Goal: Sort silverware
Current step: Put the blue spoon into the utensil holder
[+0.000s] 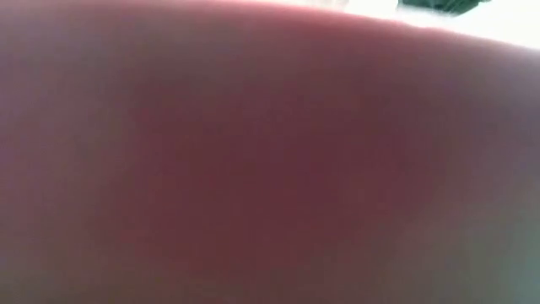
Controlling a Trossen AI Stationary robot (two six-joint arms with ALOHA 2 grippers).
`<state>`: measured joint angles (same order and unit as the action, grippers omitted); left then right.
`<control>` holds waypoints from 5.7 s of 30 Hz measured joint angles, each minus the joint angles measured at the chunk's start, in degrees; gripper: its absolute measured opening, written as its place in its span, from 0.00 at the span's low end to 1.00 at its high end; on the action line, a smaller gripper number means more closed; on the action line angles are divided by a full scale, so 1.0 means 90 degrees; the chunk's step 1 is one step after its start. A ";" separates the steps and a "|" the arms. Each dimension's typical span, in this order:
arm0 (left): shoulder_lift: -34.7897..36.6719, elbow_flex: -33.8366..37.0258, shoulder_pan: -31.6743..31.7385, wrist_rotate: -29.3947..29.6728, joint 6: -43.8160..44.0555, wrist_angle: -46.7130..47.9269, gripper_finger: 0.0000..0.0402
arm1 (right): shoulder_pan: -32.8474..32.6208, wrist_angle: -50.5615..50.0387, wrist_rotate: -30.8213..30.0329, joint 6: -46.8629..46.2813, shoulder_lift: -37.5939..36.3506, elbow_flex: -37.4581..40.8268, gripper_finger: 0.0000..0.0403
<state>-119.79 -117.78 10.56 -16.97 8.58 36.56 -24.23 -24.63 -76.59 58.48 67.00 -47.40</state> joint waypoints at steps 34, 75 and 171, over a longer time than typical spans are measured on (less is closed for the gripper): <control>-0.0070 0.0002 -0.0119 0.0449 -0.1884 0.0084 0.16 | 0.0682 -0.0275 0.0967 -0.0964 0.0079 0.0005 0.00; -0.0146 0.1258 0.0826 -0.3325 -0.0386 -0.7648 0.42 | 0.0222 -0.0361 0.4853 -0.5073 -0.5424 0.0588 0.00; -0.2183 -0.0304 0.1198 0.0010 0.1180 -0.5736 0.04 | 0.0982 -0.2435 0.2879 -0.6946 -0.4376 0.0299 0.48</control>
<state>-139.44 -120.51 21.34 -16.89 19.20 -15.07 -15.40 -46.54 -50.68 -4.03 27.62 -44.71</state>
